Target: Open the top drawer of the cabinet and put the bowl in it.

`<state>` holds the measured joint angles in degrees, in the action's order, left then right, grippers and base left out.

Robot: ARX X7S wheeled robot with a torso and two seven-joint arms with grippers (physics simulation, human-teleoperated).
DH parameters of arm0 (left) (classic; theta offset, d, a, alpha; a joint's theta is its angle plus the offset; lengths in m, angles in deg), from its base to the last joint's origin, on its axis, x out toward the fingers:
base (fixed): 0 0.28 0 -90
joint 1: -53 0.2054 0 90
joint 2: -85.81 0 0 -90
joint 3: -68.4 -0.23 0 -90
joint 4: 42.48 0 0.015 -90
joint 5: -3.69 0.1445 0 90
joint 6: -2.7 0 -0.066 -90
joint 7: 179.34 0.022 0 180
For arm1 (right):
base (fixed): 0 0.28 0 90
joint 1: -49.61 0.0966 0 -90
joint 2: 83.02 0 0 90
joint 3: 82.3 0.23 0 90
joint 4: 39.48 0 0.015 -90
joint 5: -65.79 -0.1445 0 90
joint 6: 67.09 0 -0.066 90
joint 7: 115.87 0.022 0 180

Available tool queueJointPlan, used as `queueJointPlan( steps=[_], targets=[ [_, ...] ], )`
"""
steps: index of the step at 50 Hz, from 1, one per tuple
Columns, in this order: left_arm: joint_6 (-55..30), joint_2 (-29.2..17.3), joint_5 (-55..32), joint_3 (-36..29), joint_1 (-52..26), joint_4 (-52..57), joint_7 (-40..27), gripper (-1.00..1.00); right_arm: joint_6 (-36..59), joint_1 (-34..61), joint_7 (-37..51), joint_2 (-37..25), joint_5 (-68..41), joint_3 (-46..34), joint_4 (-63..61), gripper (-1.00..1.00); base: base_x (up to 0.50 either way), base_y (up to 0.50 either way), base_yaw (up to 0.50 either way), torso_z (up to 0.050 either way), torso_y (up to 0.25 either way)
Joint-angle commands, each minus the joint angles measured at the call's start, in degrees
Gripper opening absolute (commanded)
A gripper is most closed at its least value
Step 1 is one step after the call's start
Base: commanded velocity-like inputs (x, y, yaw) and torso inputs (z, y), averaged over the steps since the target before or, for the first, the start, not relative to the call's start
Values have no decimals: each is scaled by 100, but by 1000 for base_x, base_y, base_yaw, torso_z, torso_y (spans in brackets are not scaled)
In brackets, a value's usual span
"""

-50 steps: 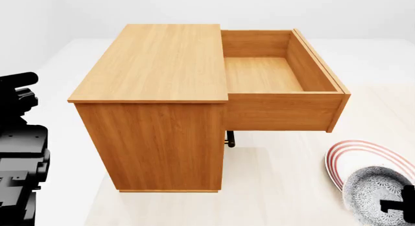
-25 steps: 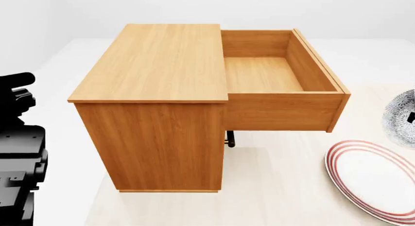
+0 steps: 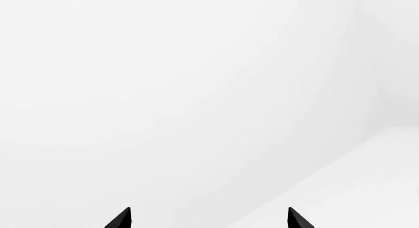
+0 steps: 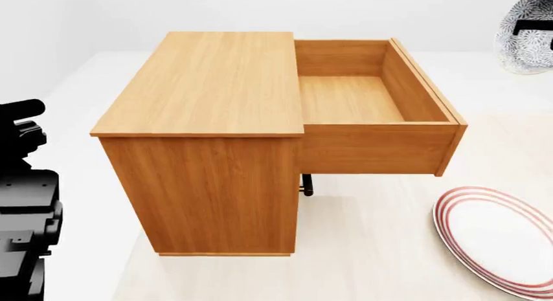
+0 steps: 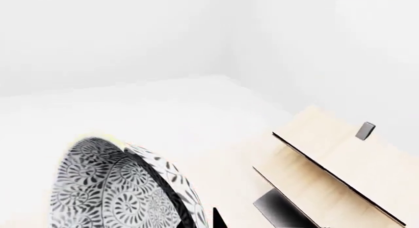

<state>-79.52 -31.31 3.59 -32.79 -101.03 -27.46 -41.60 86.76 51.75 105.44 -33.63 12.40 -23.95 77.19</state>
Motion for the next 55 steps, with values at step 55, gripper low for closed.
queueJointPlan(
  steps=[55],
  targets=[
    [33, -28, 10, 60, 81, 0, 17, 100, -461, 950, -2690, 3009, 663, -1645, 2998, -100, 0, 0, 0, 0, 0]
  ],
)
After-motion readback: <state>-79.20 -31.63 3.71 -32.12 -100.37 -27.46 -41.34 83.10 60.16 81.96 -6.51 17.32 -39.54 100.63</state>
